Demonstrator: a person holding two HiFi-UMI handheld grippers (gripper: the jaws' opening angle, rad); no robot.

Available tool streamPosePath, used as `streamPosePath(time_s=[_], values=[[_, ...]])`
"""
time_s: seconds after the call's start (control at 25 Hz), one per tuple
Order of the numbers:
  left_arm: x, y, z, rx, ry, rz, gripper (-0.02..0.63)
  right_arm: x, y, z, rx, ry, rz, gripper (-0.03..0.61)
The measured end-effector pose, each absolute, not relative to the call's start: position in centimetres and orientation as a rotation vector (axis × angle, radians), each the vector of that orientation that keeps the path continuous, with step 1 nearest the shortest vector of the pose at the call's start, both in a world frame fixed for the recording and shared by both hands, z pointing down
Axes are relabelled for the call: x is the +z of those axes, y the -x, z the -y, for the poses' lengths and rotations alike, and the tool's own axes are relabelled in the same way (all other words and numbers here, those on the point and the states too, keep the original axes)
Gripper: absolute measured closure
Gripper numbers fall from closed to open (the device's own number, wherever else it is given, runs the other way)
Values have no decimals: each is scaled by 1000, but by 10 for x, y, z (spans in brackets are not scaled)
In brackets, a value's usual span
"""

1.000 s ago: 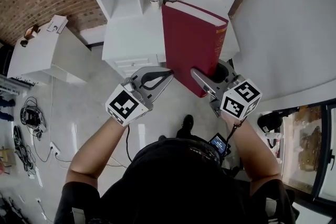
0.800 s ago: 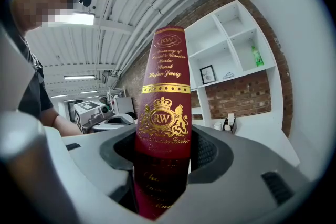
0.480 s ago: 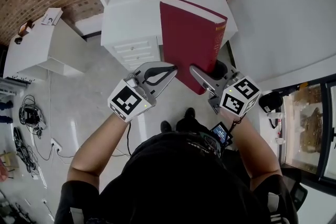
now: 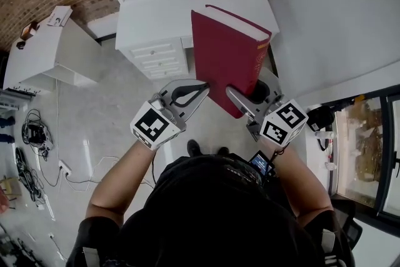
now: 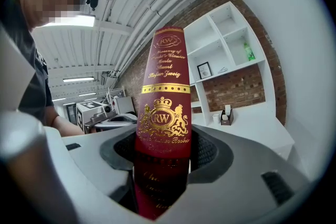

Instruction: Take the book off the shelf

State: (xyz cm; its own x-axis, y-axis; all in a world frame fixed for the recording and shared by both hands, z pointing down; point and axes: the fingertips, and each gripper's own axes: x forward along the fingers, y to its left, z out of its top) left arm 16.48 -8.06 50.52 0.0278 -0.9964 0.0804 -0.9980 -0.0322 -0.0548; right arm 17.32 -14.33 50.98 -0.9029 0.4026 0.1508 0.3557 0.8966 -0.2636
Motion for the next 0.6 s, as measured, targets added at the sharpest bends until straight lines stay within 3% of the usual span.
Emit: streamPosePath(time_s=[0.6], values=[[530, -266, 131, 141, -2144, 2217, 607, 542, -280, 199, 442, 587, 2804, 336]])
